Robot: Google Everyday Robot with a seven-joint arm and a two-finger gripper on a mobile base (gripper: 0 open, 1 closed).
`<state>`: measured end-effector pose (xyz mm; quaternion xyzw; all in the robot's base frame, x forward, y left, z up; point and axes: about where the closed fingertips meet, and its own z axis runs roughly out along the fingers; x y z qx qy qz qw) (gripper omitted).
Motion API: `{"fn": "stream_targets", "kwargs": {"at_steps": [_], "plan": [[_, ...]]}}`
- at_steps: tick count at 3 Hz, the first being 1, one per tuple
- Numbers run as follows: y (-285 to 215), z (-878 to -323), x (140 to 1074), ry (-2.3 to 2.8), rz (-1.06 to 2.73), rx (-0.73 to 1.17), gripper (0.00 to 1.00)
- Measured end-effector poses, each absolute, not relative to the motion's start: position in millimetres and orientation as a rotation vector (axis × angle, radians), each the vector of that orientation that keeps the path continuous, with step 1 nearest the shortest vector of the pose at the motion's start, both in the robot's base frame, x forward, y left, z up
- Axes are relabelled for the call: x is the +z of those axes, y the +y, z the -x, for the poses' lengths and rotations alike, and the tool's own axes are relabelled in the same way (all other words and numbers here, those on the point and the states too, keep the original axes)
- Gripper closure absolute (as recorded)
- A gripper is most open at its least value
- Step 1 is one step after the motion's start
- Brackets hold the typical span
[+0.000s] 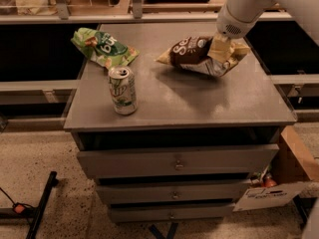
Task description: Move brown chip bag near 7up can
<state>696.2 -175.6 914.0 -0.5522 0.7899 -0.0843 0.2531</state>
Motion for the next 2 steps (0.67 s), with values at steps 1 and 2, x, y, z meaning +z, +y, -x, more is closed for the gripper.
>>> {"fn": "stream_targets", "kwargs": {"at_steps": [1, 2], "plan": [[-159, -663, 931, 2.100, 1.541, -0.244, 1.00], [-135, -643, 933, 2.065, 1.582, -0.233, 1.00]]}}
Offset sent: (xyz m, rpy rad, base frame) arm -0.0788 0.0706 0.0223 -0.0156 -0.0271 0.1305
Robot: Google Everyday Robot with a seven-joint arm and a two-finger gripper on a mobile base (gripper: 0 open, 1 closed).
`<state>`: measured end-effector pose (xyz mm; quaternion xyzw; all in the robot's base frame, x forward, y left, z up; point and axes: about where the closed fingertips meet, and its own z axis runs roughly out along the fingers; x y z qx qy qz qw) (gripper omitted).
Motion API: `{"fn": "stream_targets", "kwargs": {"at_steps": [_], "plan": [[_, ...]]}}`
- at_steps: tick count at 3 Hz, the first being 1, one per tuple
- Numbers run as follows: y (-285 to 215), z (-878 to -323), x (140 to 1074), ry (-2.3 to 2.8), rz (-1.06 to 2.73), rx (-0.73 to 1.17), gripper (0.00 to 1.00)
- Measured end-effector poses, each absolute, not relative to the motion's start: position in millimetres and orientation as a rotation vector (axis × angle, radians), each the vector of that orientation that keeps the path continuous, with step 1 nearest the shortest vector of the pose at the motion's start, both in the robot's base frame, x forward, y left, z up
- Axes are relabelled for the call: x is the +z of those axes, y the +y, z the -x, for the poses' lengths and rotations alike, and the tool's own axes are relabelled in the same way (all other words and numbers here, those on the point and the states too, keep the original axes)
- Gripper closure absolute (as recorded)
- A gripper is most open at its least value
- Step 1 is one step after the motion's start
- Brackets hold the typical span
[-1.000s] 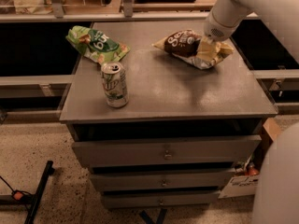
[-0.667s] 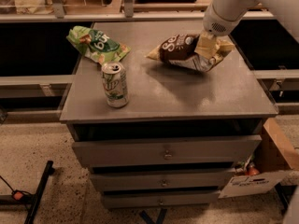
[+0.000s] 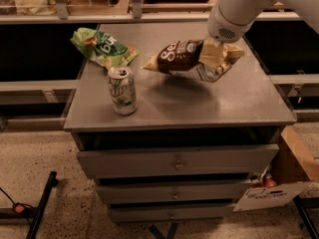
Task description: Move brown chip bag near 7up can
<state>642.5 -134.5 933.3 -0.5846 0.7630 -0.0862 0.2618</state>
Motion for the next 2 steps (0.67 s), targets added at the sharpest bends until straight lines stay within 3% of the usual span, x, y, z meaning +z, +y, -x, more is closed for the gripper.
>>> {"fn": "stream_targets", "kwargs": {"at_steps": [2], "plan": [[-101, -629, 928, 2.059, 1.612, -0.206, 1.00]]}}
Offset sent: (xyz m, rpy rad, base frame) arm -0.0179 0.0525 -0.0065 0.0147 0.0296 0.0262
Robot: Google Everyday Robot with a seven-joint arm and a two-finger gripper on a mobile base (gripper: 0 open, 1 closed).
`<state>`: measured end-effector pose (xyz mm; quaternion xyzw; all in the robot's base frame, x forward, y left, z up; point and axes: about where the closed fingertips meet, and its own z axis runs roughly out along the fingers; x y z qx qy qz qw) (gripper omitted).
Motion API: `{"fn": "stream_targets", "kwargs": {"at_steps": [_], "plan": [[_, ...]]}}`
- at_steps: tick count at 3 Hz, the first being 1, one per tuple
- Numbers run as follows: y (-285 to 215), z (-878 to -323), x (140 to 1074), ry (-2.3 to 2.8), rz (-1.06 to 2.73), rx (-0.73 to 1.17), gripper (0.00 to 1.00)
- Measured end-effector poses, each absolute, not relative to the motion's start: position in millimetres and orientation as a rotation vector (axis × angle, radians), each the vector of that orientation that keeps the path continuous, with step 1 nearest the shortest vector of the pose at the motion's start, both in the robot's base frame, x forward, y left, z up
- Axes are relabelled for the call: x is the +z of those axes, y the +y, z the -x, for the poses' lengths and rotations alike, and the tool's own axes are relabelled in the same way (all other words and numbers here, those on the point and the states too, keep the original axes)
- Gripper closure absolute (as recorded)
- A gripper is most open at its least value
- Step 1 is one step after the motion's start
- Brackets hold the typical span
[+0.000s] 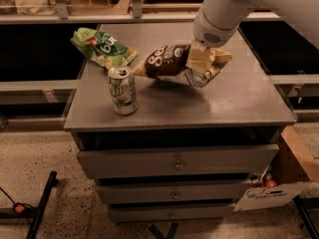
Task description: Move brown chip bag near 7up can
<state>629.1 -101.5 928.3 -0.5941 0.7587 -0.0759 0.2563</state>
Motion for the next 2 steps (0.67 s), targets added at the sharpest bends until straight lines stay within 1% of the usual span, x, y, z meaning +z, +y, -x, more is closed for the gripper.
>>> {"fn": "stream_targets", "kwargs": {"at_steps": [2], "plan": [[-89.5, -628.8, 923.6, 2.075, 1.597, -0.196, 1.00]]}}
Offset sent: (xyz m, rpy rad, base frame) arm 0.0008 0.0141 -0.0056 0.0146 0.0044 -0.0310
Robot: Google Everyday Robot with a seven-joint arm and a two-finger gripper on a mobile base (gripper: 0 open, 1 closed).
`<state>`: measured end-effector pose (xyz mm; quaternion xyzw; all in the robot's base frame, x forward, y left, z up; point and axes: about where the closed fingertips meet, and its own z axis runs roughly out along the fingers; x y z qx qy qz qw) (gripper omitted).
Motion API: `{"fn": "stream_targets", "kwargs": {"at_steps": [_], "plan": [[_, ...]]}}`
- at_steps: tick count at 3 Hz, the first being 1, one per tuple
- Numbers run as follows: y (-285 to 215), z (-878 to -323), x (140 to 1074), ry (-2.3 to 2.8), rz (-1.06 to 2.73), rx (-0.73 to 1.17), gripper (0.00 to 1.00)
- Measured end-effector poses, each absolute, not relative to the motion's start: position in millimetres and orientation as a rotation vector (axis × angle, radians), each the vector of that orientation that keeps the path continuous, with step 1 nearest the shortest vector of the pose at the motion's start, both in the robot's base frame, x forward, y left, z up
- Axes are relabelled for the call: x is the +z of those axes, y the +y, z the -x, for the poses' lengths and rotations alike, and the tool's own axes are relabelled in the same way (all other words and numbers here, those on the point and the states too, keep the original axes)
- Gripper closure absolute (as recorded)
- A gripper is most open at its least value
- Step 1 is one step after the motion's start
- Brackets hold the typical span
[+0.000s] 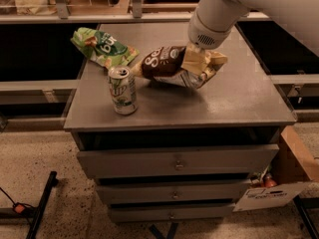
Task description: Move brown chip bag near 7up can
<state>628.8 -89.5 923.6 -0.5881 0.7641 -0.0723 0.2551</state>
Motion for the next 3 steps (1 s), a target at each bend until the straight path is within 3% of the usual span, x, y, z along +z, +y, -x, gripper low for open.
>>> {"fn": "stream_targets", "kwargs": {"at_steps": [1, 3], "plan": [[-87.5, -628.0, 923.8, 2.074, 1.577, -0.205, 1.00], [-81.8, -624.6, 923.9, 2.071, 1.568, -0.194, 0.59]]}}
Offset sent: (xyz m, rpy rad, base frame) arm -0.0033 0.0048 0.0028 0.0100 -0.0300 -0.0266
